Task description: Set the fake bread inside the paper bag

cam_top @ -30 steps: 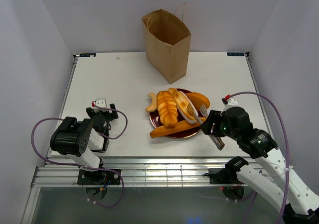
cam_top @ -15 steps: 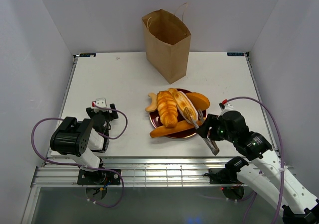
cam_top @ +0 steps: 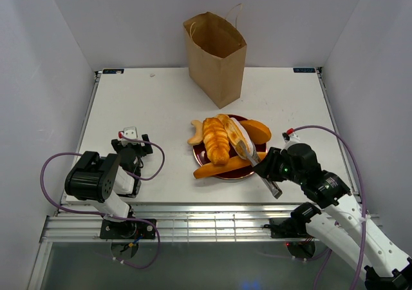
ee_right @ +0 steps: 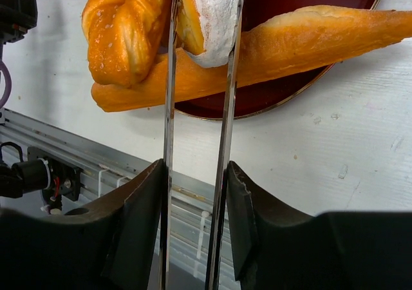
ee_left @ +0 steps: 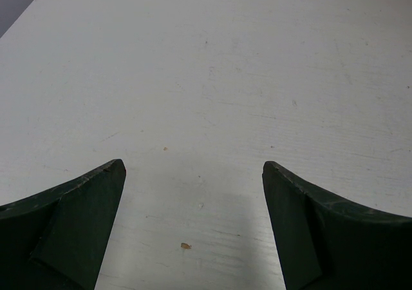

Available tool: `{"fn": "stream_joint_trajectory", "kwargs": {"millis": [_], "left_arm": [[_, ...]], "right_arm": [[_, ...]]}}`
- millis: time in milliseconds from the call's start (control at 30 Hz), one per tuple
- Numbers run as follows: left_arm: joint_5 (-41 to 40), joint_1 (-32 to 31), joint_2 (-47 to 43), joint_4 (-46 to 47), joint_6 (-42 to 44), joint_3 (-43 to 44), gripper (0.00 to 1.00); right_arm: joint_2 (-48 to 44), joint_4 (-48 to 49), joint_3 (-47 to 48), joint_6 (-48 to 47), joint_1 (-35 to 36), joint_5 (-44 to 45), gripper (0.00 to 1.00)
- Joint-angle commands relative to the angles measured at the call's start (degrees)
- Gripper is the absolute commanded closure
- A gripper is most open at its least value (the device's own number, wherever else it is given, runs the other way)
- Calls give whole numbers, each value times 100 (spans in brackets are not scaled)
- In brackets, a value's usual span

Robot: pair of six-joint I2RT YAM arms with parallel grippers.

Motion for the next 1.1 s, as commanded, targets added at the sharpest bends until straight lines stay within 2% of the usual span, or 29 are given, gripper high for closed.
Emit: {"fn": "stream_joint_trajectory", "kwargs": {"millis": [0, 133, 233, 633, 900, 1067], "left_arm": [[75, 19, -99, 575, -72, 46, 2], [75, 28, -108, 575, -81, 55, 2], [75, 19, -99, 575, -72, 46, 2], [75, 28, -99, 575, -72, 55, 2], [75, 19, -108, 575, -72, 46, 2], [75, 19, -99, 584, -72, 55, 2]], "right_arm": [[-96, 347, 144, 35, 13, 57, 62], [-122, 242, 329, 0, 13, 110, 73], [-140, 110, 601, -35, 13, 128, 78], [-254, -277, 1779, -351, 13, 936, 85], [35, 442, 2631, -1432, 13, 629, 85], [562, 988, 3132, -2117, 13, 559, 84]]}}
